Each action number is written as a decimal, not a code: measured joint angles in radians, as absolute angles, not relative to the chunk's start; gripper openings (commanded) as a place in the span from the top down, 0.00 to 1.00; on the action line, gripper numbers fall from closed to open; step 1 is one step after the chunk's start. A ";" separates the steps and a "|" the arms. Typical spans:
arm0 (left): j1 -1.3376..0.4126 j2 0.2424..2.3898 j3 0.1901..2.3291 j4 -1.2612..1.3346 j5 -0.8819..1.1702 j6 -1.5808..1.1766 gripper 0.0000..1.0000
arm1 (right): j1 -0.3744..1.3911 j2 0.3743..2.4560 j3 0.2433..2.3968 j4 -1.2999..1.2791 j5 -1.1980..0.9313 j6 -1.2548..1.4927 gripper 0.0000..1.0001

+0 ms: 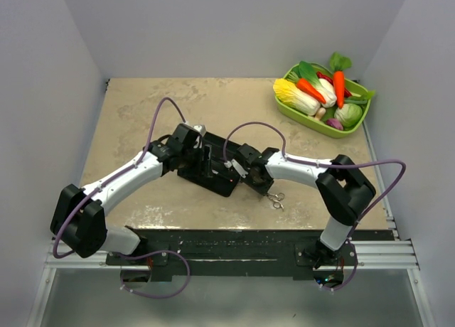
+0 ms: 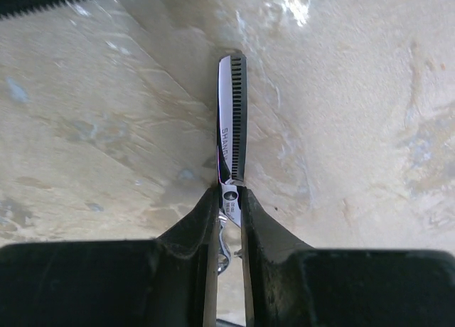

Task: Sort the hair-cutting tools
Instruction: Pick up the scissors from the center of the board, then place the scissors in the hairdressing tool bag.

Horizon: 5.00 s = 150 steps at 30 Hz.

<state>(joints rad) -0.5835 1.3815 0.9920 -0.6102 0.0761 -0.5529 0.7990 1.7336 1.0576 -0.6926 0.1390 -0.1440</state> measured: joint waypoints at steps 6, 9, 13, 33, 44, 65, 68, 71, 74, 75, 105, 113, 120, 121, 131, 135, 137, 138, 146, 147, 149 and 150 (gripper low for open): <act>-0.583 1.383 1.017 -0.624 0.044 -0.554 0.30 | 0.799 1.714 1.093 -0.754 0.175 -0.126 1.00; -0.569 1.397 1.048 -0.645 0.008 -0.554 0.31 | 0.804 1.665 1.126 -0.767 0.166 -0.121 1.00; -0.496 1.419 1.063 -0.656 -0.025 -0.552 0.31 | 0.836 1.624 1.187 -0.771 0.156 -0.118 1.00; -0.359 1.640 1.069 -0.603 -0.111 -0.529 0.46 | 0.915 1.872 1.423 -0.839 0.106 -0.178 1.00; -0.359 1.698 1.020 -0.540 -0.136 -0.512 0.44 | 0.959 1.951 1.455 -0.872 0.082 -0.185 1.00; -0.314 1.693 0.987 -0.488 -0.050 -0.477 0.46 | 0.969 2.089 1.584 -0.939 0.075 -0.189 1.00; -0.311 1.687 0.977 -0.473 -0.038 -0.471 0.48 | 0.970 2.104 1.611 -0.954 0.084 -0.189 1.00; -0.307 1.681 0.967 -0.458 -0.028 -0.467 0.49 | 0.971 2.133 1.652 -0.957 0.087 -0.189 1.00; -0.301 1.679 0.962 -0.444 -0.017 -0.461 0.51 | 0.976 2.155 1.681 -0.969 0.092 -0.189 1.00; -0.299 1.679 0.960 -0.432 -0.015 -0.460 0.51 | 0.978 2.158 1.687 -0.973 0.094 -0.189 1.00; -0.270 1.681 0.921 -0.274 0.056 -0.451 0.56 | 0.990 2.006 1.416 -0.505 0.018 -0.147 1.00; -0.270 1.681 0.918 -0.264 0.060 -0.451 0.56 | 0.990 1.990 1.370 -0.395 -0.020 -0.252 1.00; -0.270 1.677 0.912 -0.257 0.061 -0.450 0.57 | 0.991 2.009 1.392 -0.394 -0.012 -0.229 1.00; -0.270 1.677 0.912 -0.257 0.061 -0.450 0.57 | 0.991 2.011 1.394 -0.394 -0.010 -0.222 1.00; -0.270 1.676 0.910 -0.255 0.063 -0.450 0.57 | 0.990 2.016 1.393 -0.358 0.009 -0.098 0.90; -0.270 1.676 0.910 -0.255 0.064 -0.450 0.57 | 0.989 2.008 1.379 -0.342 0.007 -0.088 0.70; -0.270 1.676 0.910 -0.255 0.064 -0.450 0.57 | 0.989 2.003 1.372 -0.333 0.004 -0.087 0.66; -0.270 1.676 0.910 -0.255 0.064 -0.450 0.57 | 0.989 2.000 1.372 -0.333 0.005 -0.089 0.65; -0.270 1.675 0.910 -0.253 0.064 -0.449 0.57 | 0.999 1.861 1.365 -0.353 0.008 -0.098 0.61; -0.270 1.675 0.910 -0.253 0.064 -0.449 0.57 | 1.000 1.820 1.364 -0.360 0.010 -0.100 0.61; -0.270 1.675 0.910 -0.253 0.064 -0.449 0.57 | 1.001 1.743 1.353 -0.366 0.015 -0.107 0.62; -0.270 1.675 0.910 -0.253 0.063 -0.449 0.57 | 1.001 1.706 1.345 -0.374 0.019 -0.112 0.62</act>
<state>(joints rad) -0.2703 1.6752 0.9096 -0.2535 0.0631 -0.4492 1.0012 1.7061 1.3445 -0.3740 0.0185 -0.1116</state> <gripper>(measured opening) 0.430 0.385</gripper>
